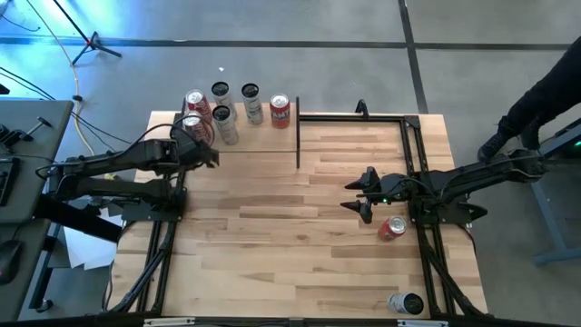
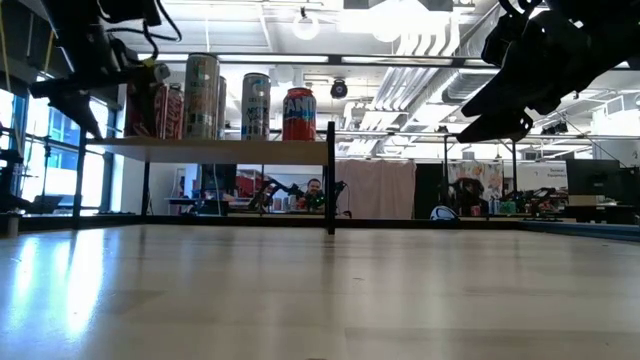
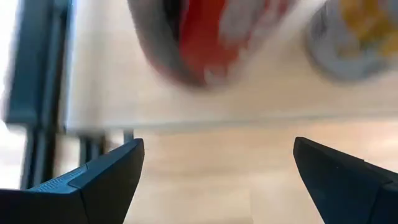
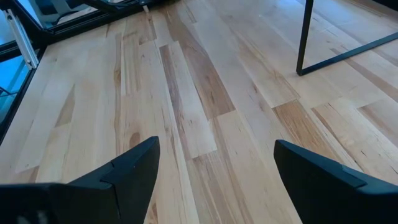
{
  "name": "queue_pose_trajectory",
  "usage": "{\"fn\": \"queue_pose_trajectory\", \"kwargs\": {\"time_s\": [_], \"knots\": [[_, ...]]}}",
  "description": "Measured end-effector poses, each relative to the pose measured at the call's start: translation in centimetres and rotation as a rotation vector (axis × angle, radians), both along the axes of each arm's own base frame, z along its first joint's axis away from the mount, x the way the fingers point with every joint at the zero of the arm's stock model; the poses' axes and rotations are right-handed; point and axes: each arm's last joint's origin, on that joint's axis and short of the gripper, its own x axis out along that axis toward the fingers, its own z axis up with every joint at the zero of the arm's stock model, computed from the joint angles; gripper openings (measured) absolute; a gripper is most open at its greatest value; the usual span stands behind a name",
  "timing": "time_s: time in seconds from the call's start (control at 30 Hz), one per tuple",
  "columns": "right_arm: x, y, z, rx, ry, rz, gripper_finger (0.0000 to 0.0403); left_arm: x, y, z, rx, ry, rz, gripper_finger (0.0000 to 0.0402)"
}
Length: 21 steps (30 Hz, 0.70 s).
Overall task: Place canned beverage on shelf
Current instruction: Put the blue soda can on the shelf aligned with the other blue soda can
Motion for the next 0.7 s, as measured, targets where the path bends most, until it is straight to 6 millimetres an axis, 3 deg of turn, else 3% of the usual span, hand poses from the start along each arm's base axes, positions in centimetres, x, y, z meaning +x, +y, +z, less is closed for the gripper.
{"fn": "queue_pose_trajectory", "kwargs": {"time_s": [0.37,0.7], "knots": [[0.0,0.0,0.0,0.000,0.000,0.000,0.0303,1.7,-2.3,-0.2,-0.228,-0.135,-0.195,0.0388],[0.0,0.0,0.0,0.000,0.000,0.000,0.0303,8.2,-8.9,-1.3,-0.237,-0.349,-0.497,0.0388]]}}
